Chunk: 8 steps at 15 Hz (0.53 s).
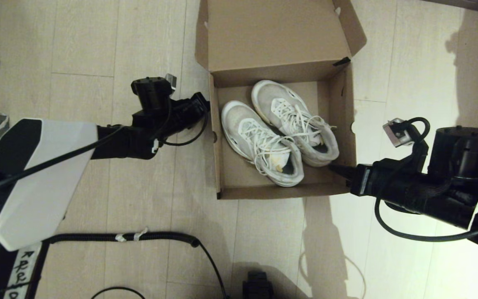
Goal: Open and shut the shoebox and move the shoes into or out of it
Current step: Put the shoes out of the shoe box
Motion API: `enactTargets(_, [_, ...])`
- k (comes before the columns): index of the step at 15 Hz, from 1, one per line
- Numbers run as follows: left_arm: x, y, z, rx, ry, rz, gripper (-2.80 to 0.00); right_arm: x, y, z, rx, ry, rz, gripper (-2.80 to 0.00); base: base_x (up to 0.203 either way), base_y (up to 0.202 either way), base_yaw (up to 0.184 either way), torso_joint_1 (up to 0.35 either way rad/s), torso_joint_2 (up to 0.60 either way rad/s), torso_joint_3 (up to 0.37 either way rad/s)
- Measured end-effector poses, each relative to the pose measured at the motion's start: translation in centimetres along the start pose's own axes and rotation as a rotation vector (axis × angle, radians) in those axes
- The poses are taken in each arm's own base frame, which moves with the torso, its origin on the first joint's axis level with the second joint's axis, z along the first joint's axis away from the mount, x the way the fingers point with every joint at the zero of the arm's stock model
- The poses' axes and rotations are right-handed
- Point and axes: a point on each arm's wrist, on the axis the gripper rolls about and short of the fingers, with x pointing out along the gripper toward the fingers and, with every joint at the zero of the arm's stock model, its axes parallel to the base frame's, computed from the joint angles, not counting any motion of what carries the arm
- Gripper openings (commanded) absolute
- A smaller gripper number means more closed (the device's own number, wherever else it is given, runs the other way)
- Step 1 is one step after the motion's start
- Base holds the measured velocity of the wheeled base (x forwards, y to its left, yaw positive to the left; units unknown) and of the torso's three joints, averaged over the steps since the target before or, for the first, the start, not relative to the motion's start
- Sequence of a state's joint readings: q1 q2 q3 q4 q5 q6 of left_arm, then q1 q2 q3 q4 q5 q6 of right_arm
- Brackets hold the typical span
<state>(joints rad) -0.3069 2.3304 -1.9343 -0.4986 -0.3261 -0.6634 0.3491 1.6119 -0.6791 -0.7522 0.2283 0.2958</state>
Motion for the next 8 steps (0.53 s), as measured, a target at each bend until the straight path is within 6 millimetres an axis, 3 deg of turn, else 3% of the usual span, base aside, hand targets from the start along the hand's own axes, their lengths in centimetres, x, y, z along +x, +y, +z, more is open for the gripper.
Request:
enactTargets(3, [-0.1, 0.1, -0.2, -0.006, -0.009, 0.045, -2.80, 0.6, 0.4, 0.2, -0.083, -0.024, -0.058, -2.80, 0.000, 0.000, 0.000, 0.000, 0.00, 0.000])
enactTargets(4, [-0.5, 0.5, -0.4, -0.015, 0.007, 0.078, -2.80, 0.9, 0.6, 0.4, -0.122, -0.035, -0.080, 0.00, 0.000, 0.000, 0.000, 0.000, 0.00, 0.000])
enactTargets(8, [-4.3, 1.0, 0.1, -0.039, 0.061, 0.179, -2.80, 2.2, 2.5, 1.4, -0.210, -0.080, -0.056, 0.00, 0.000, 0.000, 0.000, 0.000, 0.00, 0.000])
